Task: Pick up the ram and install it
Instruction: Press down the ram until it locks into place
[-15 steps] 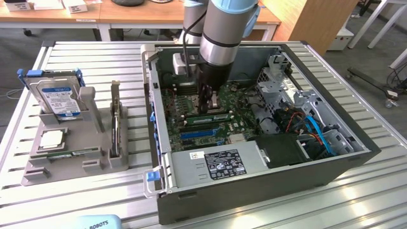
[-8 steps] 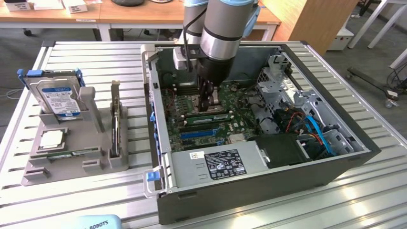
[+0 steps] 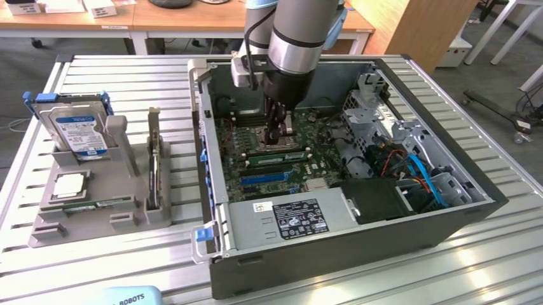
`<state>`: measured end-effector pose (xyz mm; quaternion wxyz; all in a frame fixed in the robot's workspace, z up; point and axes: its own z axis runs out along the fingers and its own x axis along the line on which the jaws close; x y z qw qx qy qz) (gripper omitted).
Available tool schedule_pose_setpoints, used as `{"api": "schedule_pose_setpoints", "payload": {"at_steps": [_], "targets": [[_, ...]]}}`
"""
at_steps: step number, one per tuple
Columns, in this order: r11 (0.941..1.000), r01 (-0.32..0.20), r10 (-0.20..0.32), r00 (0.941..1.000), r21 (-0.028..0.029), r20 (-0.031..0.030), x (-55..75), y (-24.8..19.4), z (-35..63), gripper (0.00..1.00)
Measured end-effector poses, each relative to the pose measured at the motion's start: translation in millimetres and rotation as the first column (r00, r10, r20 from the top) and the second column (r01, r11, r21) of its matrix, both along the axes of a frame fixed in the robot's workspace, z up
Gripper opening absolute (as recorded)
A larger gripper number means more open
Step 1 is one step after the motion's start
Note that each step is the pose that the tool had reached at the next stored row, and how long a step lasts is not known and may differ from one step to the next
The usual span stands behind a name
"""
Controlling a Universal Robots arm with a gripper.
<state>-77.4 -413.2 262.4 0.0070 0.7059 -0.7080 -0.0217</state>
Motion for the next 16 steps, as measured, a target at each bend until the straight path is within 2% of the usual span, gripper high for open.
{"api": "schedule_pose_setpoints", "payload": {"at_steps": [8,16], "targets": [[1.0000,0.000,0.000,1.0000,-0.0005,-0.0003,1.7,0.0,0.2,0.10],[1.0000,0.000,0.000,1.0000,-0.0002,-0.0001,21.4,0.0,0.1,0.10]]}}
